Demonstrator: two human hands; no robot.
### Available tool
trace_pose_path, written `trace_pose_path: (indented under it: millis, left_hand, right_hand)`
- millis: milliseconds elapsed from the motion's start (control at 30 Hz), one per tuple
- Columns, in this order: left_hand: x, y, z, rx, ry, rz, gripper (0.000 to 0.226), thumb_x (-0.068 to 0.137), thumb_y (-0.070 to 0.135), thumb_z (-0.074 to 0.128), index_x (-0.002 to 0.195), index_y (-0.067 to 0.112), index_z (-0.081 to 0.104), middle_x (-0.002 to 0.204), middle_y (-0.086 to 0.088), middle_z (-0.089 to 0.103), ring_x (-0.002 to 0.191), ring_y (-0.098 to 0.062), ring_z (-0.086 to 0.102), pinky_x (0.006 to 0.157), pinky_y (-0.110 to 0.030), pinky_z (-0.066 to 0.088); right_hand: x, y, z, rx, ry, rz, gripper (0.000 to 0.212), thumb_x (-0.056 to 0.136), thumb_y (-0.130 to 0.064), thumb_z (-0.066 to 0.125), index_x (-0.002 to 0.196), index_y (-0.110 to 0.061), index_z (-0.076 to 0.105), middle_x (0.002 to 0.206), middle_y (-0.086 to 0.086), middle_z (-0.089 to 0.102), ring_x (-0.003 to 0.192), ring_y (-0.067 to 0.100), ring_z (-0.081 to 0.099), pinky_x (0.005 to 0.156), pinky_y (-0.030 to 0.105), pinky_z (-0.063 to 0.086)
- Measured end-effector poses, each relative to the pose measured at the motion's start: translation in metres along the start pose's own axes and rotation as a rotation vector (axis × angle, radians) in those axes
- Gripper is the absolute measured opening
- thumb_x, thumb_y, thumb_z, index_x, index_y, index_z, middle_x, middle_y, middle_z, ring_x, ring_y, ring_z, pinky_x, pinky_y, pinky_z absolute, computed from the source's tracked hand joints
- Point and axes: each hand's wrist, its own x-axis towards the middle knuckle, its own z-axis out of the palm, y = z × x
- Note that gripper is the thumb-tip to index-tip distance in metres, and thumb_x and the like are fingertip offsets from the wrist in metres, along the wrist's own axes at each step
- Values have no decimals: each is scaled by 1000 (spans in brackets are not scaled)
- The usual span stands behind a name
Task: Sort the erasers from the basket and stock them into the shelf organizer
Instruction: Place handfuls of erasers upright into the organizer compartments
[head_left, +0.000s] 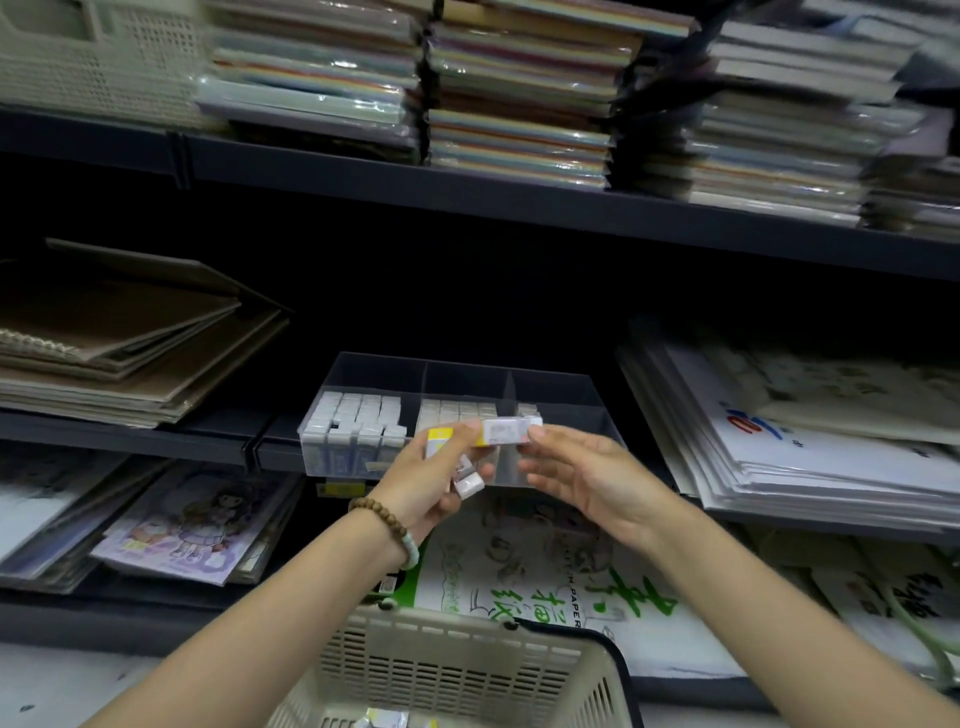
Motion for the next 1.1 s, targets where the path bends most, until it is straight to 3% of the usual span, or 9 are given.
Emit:
trace_pose_path:
  millis: [167, 367, 533, 667, 767, 867, 1000, 1067, 1100]
  left_hand:
    - [2, 11, -18, -267, 37, -104, 13, 94, 23, 52, 95, 10, 56, 84, -7, 70, 51, -10, 65, 25, -12, 27]
    - [3, 12, -24, -310, 50, -101, 12, 93, 21, 53, 95, 10, 57, 75, -6, 71, 51, -11, 65, 24, -11, 27]
    - [5, 12, -25, -308, 42, -125, 14, 91, 21, 56, 99, 10, 58, 73, -6, 73, 53, -12, 66, 25, -12, 27]
    - [3, 13, -26, -275, 46, -131, 15, 90, 19, 58, 101, 9, 58, 78, -9, 74, 56, -16, 67, 26, -12, 30]
    - [2, 14, -24, -265, 26, -133, 18, 94, 20, 52, 100, 4, 56, 81, -11, 74, 60, -20, 70, 28, -14, 36]
    - [3, 16, -21, -277, -41, -129, 20, 98, 22, 45, 102, 3, 51, 89, -13, 74, 70, -24, 72, 36, -20, 49]
    - [2, 16, -19, -217, -131, -124, 20, 100, 24, 39, 108, 7, 47, 96, -15, 73, 81, -28, 72, 54, -40, 59]
    - [2, 14, -19, -207, -129, -111, 22, 101, 25, 37, 109, 8, 47, 97, -15, 73, 83, -28, 72, 64, -44, 60]
    - [2, 14, -19, -211, -113, -94, 21, 101, 25, 36, 107, 9, 47, 95, -14, 73, 82, -27, 71, 68, -41, 59]
  right_hand:
    - [20, -48, -39, -344, 102, -57, 28, 90, -17, 61, 113, -2, 63, 97, 10, 71, 81, 14, 70, 66, 17, 55]
    - [45, -57, -45, -724, 28, 101, 31, 87, -13, 65, 114, -2, 54, 94, 18, 69, 76, 20, 70, 69, 22, 59]
    - [65, -43, -28, -780, 53, 90, 35, 82, -5, 70, 113, 3, 57, 93, 13, 65, 67, 13, 67, 60, 17, 57]
    - [73, -32, -25, -947, 133, 99, 28, 76, -18, 77, 97, -10, 60, 94, 5, 65, 83, 15, 65, 75, 23, 55]
    - [78, -33, -25, -801, 112, 189, 24, 82, -21, 71, 98, -5, 64, 88, 7, 71, 76, 13, 68, 68, 20, 57]
    - [77, -34, -26, -713, 106, 245, 20, 89, -20, 64, 99, -3, 62, 85, 8, 69, 66, 8, 69, 53, 15, 53]
    - [75, -26, -26, -704, 163, 191, 27, 85, -24, 68, 102, -6, 57, 84, 6, 65, 57, 5, 66, 46, 12, 48]
    - [71, -23, -26, -776, 214, 109, 32, 84, -24, 70, 107, -6, 56, 87, 6, 64, 69, 10, 65, 52, 18, 52]
    - [69, -23, -26, -817, 257, 26, 32, 84, -24, 70, 107, -7, 56, 91, 7, 63, 78, 14, 64, 62, 23, 56]
